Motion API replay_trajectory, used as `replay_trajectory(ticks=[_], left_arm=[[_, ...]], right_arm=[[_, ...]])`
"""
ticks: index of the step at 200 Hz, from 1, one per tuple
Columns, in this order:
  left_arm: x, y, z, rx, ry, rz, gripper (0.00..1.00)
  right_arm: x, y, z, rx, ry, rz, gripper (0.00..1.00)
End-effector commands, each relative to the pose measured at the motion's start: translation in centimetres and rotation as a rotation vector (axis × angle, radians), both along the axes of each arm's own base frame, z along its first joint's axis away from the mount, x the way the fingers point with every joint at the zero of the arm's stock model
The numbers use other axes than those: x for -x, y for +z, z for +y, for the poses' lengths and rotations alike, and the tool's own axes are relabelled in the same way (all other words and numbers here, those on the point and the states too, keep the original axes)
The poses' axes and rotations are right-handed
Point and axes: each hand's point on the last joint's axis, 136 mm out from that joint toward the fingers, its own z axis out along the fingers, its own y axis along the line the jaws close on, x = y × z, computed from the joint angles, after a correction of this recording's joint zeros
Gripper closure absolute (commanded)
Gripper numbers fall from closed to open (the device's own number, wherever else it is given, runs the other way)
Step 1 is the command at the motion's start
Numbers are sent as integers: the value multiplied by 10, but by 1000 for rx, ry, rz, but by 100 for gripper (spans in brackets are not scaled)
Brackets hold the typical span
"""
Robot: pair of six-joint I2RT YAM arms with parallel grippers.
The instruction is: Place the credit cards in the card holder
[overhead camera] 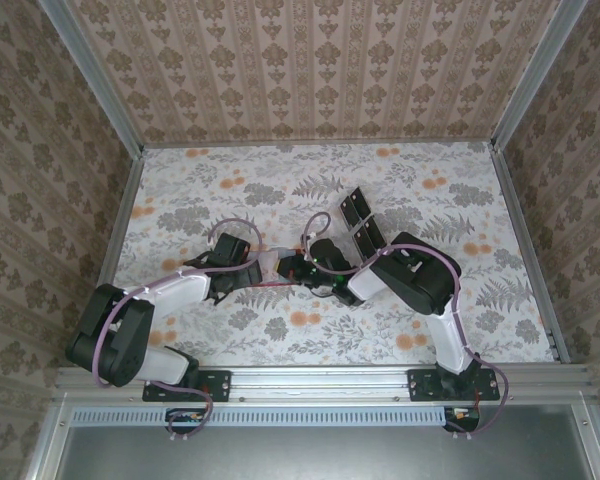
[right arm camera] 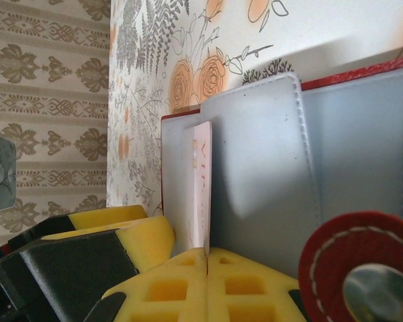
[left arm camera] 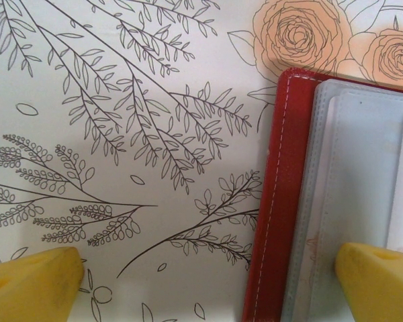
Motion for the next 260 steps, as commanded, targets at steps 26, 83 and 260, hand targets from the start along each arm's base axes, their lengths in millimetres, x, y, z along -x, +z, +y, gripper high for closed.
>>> replay_trajectory(ticks=[26,83,260], left_arm=[[19,-6,9,-13,18,75,0],[7,22,12,18,41,12,0],[18,-9,41,-63,153,111,0]], right_arm=[[4,-7,-14,133,40,44,65],[-2,20,-32,260,82,22,45],[-17,-11,-24,584,255,61,98]])
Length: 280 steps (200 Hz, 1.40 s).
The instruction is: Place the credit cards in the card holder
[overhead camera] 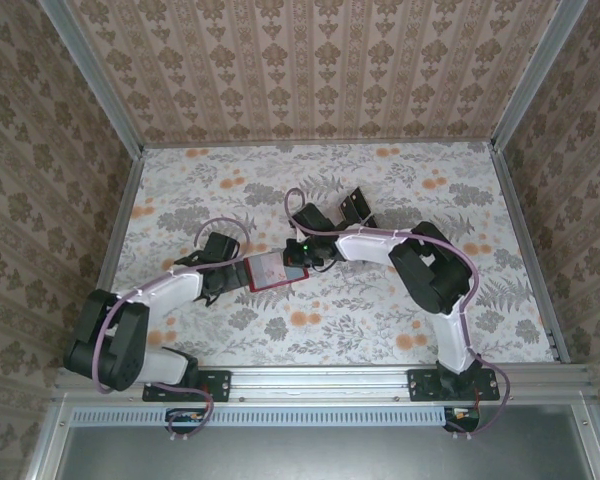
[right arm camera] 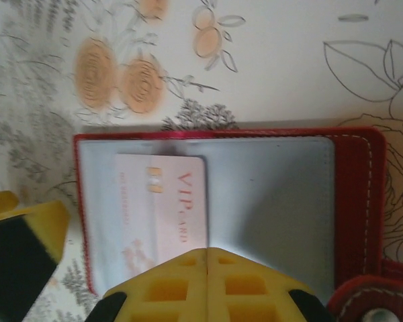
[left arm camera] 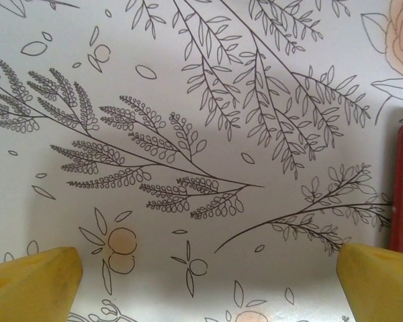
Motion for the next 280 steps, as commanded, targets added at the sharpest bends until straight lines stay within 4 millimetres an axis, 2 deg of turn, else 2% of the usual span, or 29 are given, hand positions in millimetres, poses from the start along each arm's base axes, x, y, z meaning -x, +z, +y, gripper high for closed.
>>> replay_trajectory(ticks=[1,106,211,240,280], left_arm=[[6,-7,6,-26,29,36,0],[10,-21,2,-30,8,69,0],[10,-27,-3,-15,-3,74,0],[8,-26,-5,-11,-8,73,0],[3,-5,-1,-2,2,27,0]], right_arm=[[1,-7,3,43,28,7,98],[11,-12,28,47,87,21,98],[17,-13,55,46,143,26,97],[16,-8,58,42,155,17,84],[11,12,39,29,116,-25,67]])
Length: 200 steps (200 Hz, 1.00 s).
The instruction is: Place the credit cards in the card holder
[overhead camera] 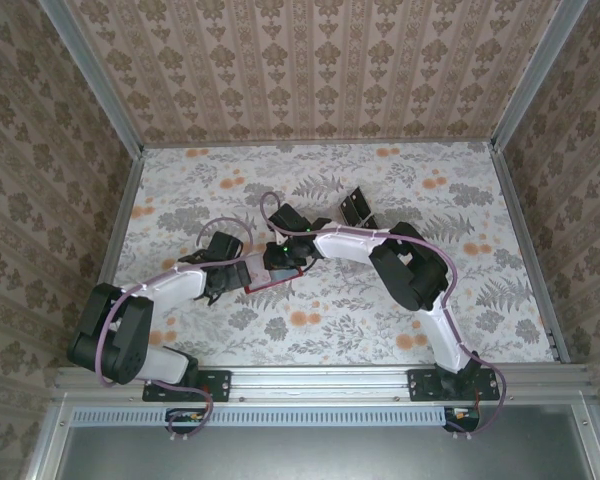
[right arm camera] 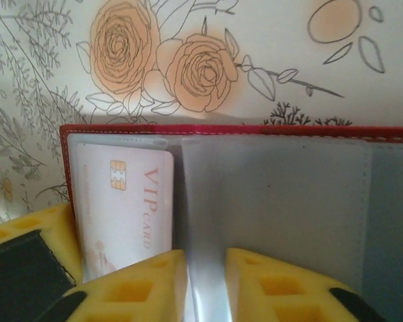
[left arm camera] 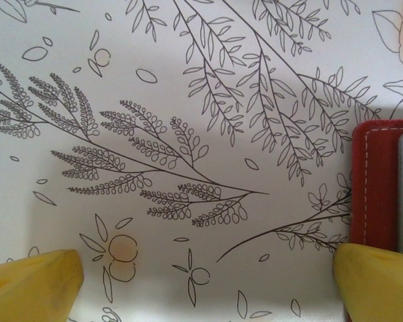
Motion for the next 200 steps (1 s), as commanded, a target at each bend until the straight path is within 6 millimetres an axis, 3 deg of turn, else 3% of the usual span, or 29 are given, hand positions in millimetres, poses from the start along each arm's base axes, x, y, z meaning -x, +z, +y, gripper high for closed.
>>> replay_trajectory(ticks=[1,26,48,62,89,108,200], left_arm=[[4,-1,-1,32,8,17,0],[0,14,9,28,43,-26,0],[-2,17,18,15,68,-32,0],[-1,15,21,11,75,-21,0],[0,9,22,5,79,-4,0],[0,6,22,0,82,5,0],[-1,-4,17,1,64,30,0]], right_arm=[[8,14,-6,-17,7,-13,66],[3,23,-22,-30,-32,-30,61],[2,21,-27,-28,-39,-28,61],[1,19,-27,-23,-36,-27,66],[-1,17,-24,-24,-31,-24,88],[-2,14,-19,-21,-22,-19,95],[7,0,3,-11,28,9,98]])
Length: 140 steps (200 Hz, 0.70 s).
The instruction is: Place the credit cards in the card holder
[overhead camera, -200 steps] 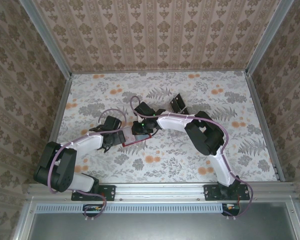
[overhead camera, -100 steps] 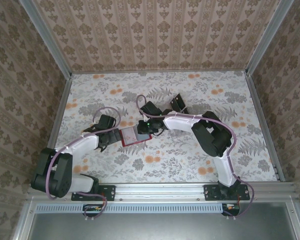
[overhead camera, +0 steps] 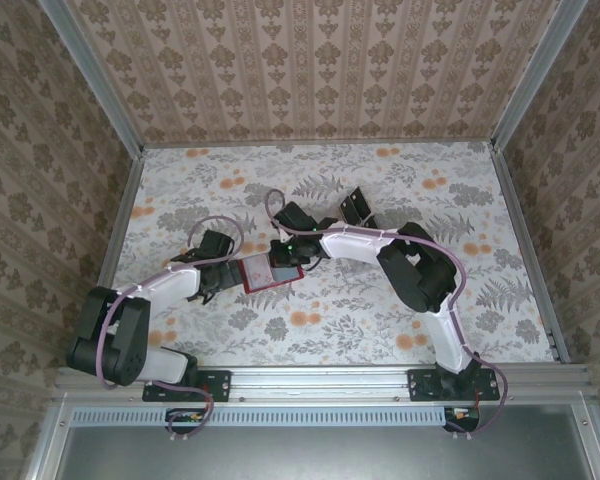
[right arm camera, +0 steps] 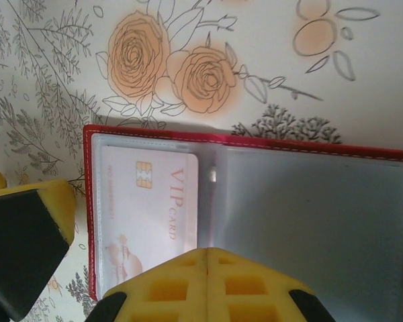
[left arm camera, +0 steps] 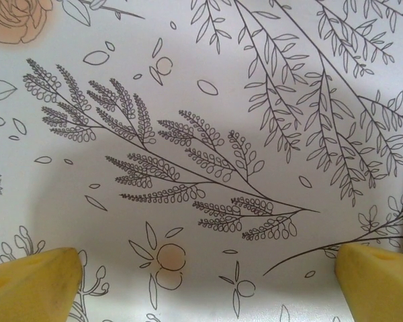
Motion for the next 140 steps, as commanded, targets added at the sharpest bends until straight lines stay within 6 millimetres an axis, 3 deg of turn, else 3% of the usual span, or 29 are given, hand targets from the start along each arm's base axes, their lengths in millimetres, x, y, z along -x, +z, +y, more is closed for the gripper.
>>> replay_trajectory(ticks=[1,34,140], left_arm=[[-1,-5,-1,-1,-2,16,0],[-2,-5,-3,1,-7,17,0],[-2,-10,-10,9,-27,33,0]], right_arm=[[8,-10,9,13,32,34,98],[13,-16,15,19,50,50,98],[22,-12,42,-111,47,130,98]])
